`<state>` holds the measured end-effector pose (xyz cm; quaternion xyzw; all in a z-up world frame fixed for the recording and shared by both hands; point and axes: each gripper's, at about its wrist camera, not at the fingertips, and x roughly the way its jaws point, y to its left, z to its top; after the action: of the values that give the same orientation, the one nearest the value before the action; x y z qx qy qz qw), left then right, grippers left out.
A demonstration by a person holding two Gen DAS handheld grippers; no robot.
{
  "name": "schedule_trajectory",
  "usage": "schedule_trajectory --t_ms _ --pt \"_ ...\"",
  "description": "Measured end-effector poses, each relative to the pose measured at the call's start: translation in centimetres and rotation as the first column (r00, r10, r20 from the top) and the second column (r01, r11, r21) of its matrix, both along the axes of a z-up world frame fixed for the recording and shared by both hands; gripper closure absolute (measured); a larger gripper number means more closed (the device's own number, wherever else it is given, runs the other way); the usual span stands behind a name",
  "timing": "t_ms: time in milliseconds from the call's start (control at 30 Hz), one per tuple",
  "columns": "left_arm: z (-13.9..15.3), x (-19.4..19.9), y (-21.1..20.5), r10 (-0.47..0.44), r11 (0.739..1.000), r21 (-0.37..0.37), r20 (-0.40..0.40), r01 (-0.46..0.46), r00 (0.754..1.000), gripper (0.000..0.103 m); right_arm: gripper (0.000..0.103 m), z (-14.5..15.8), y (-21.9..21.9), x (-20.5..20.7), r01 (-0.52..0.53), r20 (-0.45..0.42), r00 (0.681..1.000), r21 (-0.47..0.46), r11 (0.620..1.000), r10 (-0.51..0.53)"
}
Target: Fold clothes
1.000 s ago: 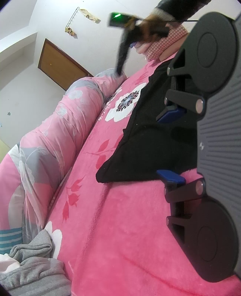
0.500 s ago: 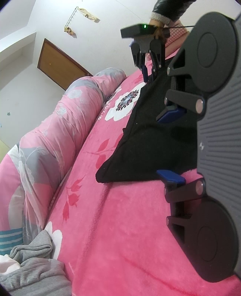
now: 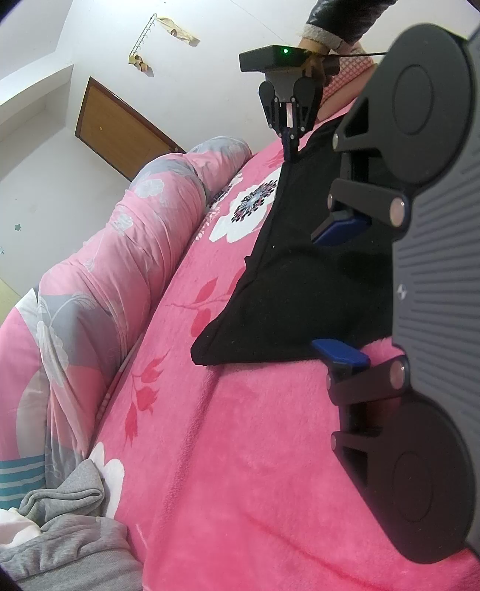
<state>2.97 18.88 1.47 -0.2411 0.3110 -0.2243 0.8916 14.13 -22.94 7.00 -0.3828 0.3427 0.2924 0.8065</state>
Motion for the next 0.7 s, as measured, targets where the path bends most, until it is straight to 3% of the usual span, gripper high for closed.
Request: schedule_trajectory --t_ms 267,333,400,433,467,533,600,633,700 --pt "0.0 -0.1 0.0 0.000 1.000 0.000 0.001 0.000 1.000 0.046 0.100 -2.8 -0.2 0.9 0.127 0.091 0.988 0.015 0.992 -0.128" --pt "0.0 -0.1 0.0 0.000 1.000 -0.001 0.000 0.000 1.000 0.046 0.092 -3.4 -0.6 0.7 0.174 0.122 0.976 0.058 0.983 -0.180" --pt "0.0 -0.1 0.0 0.000 1.000 0.000 0.000 0.000 1.000 0.046 0.069 -2.1 -2.2 0.3 0.216 0.119 0.964 0.167 0.962 -0.238" --pt "0.0 -0.1 0.0 0.000 1.000 0.000 0.000 0.000 1.000 0.046 0.064 -1.4 -3.0 0.1 0.237 0.115 0.957 0.220 0.946 -0.266" --pt "0.0 -0.1 0.0 0.000 1.000 0.000 0.000 0.000 1.000 0.046 0.059 -0.5 -4.7 0.2 0.283 0.100 0.940 0.302 0.910 -0.326" --pt "0.0 -0.1 0.0 0.000 1.000 0.001 0.000 0.000 1.000 0.046 0.058 0.1 -8.0 0.2 0.383 0.022 0.903 0.412 0.827 -0.429" --pt "0.0 -0.1 0.0 0.000 1.000 0.002 0.000 0.000 1.000 0.046 0.058 0.8 -11.3 0.2 0.475 -0.069 0.854 0.507 0.719 -0.515" --pt "0.0 -0.1 0.0 0.000 1.000 0.002 0.000 0.000 1.000 0.046 0.058 1.1 -13.0 0.2 0.518 -0.118 0.826 0.547 0.658 -0.552" --pt "0.0 -0.1 0.0 -0.001 1.000 0.003 0.001 0.001 1.000 0.045 0.058 0.1 -14.9 0.2 0.579 -0.231 0.795 0.568 0.585 -0.561"
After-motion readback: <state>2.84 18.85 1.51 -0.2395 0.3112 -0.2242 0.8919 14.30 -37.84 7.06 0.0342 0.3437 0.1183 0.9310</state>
